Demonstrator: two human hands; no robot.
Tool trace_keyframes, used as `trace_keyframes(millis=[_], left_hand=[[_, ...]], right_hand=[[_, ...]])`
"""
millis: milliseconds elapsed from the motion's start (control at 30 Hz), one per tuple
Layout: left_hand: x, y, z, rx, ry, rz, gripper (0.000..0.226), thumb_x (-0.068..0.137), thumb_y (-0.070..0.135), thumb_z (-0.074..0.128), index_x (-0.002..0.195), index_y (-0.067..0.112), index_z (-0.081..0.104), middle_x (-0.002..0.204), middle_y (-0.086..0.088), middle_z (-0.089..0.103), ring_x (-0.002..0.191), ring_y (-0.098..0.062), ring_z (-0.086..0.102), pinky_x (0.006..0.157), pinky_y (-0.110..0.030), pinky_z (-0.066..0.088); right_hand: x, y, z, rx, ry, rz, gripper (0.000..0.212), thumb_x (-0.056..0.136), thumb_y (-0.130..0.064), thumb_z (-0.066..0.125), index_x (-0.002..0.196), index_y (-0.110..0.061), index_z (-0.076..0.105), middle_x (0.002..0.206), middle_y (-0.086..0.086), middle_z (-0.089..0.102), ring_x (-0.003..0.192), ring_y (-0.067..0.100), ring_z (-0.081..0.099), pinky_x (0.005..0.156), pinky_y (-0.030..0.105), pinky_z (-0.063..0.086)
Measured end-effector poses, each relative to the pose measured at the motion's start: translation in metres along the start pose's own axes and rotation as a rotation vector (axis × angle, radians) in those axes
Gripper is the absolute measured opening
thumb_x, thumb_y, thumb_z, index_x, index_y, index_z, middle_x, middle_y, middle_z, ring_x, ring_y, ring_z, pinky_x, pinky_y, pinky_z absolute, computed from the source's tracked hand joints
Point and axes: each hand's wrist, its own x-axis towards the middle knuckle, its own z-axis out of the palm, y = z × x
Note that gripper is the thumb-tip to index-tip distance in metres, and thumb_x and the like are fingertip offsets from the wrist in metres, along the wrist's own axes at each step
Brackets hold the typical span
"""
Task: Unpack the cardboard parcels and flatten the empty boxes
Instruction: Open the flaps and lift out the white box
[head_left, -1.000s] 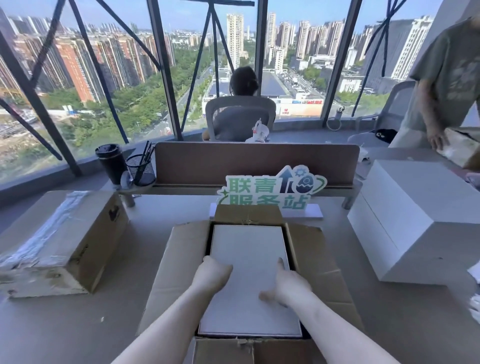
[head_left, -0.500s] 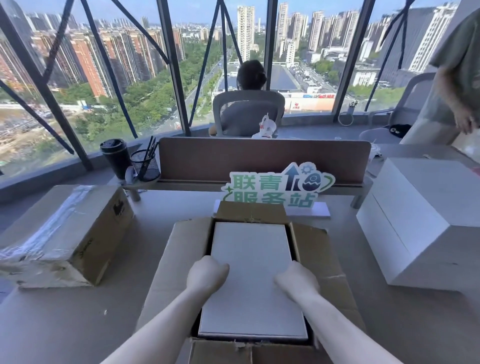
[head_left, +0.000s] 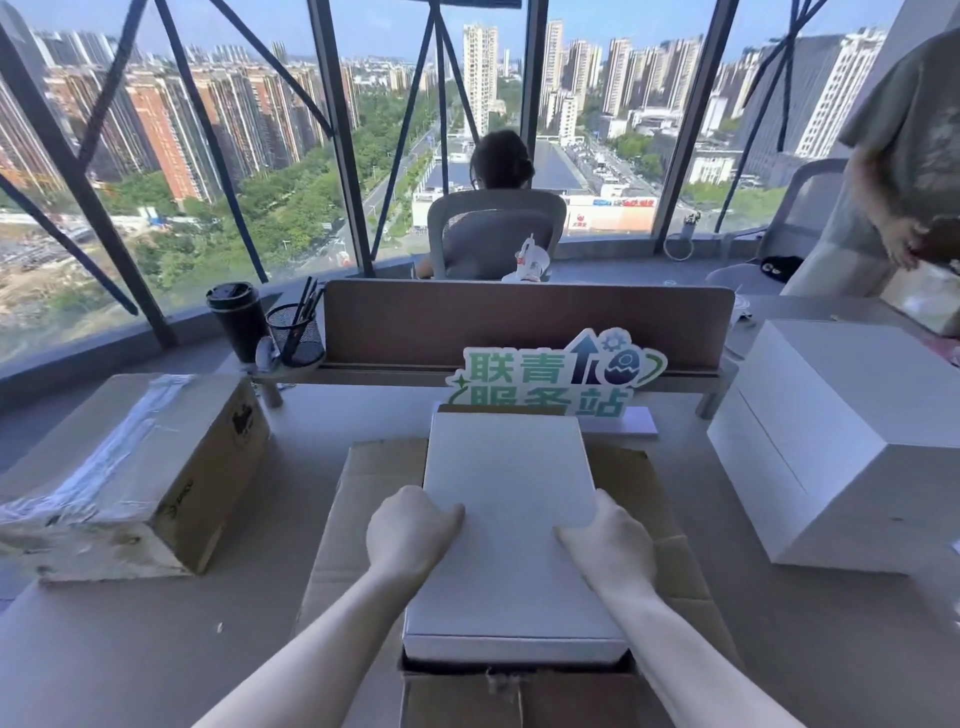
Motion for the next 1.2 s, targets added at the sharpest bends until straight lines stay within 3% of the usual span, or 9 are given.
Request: trace_keyframes(millis=[167,267,367,467,600,800,933,1100,1200], left_hand=[[-0.008,-0.001,-0.022,-0.061,0.064,0.087,0.033,0.079,0.045,0.062,0.069,0.015,0.057,0.073,-0.002,0.065,0.075,-0.028,0.062,0.054,-0.030,0.037],[-0.012,0.009,-0.047,-0.109,0.139,0.170,0.037,0.080,0.042,0.064,0.060,0.012,0.055,0.062,-0.001,0.061,0.068,-0.026,0.060,0.053,-0.029,0.038],[-0.013,0.026,-0.069,-0.135,0.179,0.255,0.035,0.082,0.042,0.064,0.064,0.013,0.062,0.060,0.001,0.061,0.067,-0.024,0.059,0.059,-0.030,0.042],[-0.014,0.045,-0.082,-0.177,0.162,0.314,0.030,0.085,0.045,0.062,0.076,0.017,0.068,0.068,0.002,0.067,0.075,-0.025,0.063,0.065,-0.031,0.046],[-0.025,0.084,-0.087,-0.256,0.143,0.398,0.024,0.086,0.045,0.064,0.100,0.027,0.074,0.091,0.005,0.073,0.091,-0.022,0.066,0.074,-0.032,0.049],[-0.048,0.192,-0.067,-0.316,0.207,0.500,0.026,0.087,0.043,0.066,0.106,0.028,0.074,0.097,0.005,0.073,0.096,-0.023,0.065,0.073,-0.031,0.045],[-0.065,0.279,-0.029,-0.349,0.212,0.512,0.025,0.087,0.044,0.065,0.101,0.025,0.074,0.092,0.004,0.073,0.092,-0.023,0.066,0.070,-0.031,0.044],[-0.072,0.383,0.021,-0.368,0.174,0.459,0.027,0.084,0.046,0.063,0.086,0.021,0.074,0.076,0.006,0.071,0.080,-0.022,0.067,0.072,-0.032,0.053],[-0.066,0.435,0.045,-0.376,0.161,0.446,0.032,0.083,0.048,0.063,0.089,0.018,0.073,0.079,0.003,0.073,0.079,-0.023,0.068,0.074,-0.034,0.056]], right_hand=[[-0.015,-0.016,-0.028,0.055,0.038,-0.034,0.015,0.075,-0.031,0.068,0.084,-0.027,0.058,0.080,-0.007,0.068,0.083,0.026,0.065,0.059,0.030,0.039],[-0.028,-0.031,-0.052,0.102,0.067,-0.057,0.012,0.076,-0.033,0.068,0.085,-0.028,0.062,0.081,-0.010,0.070,0.081,0.022,0.065,0.059,0.029,0.040],[-0.036,-0.043,-0.079,0.128,0.117,-0.065,0.007,0.078,-0.034,0.067,0.081,-0.035,0.060,0.075,-0.017,0.069,0.076,0.016,0.064,0.059,0.029,0.045],[-0.040,-0.049,-0.103,0.125,0.166,-0.063,0.027,0.078,-0.035,0.064,0.104,-0.039,0.063,0.093,-0.020,0.073,0.085,0.013,0.067,0.068,0.032,0.053],[-0.038,-0.043,-0.145,0.151,0.248,-0.071,0.049,0.084,-0.031,0.068,0.132,-0.034,0.058,0.114,-0.017,0.070,0.109,0.014,0.065,0.083,0.031,0.052],[0.003,0.005,-0.233,0.162,0.338,-0.066,0.054,0.083,-0.029,0.072,0.135,-0.025,0.059,0.128,0.000,0.067,0.122,0.021,0.060,0.092,0.031,0.047],[0.050,0.058,-0.305,0.123,0.377,-0.063,0.049,0.078,-0.033,0.071,0.118,-0.006,0.062,0.115,0.017,0.067,0.111,0.030,0.063,0.088,0.039,0.052],[0.109,0.113,-0.395,0.071,0.352,-0.110,0.025,0.076,-0.036,0.069,0.101,-0.031,0.072,0.087,-0.004,0.074,0.085,0.019,0.068,0.068,0.032,0.050],[0.151,0.140,-0.435,0.073,0.319,-0.128,0.032,0.068,-0.043,0.066,0.099,-0.037,0.072,0.085,-0.013,0.074,0.081,0.015,0.069,0.070,0.034,0.056]])
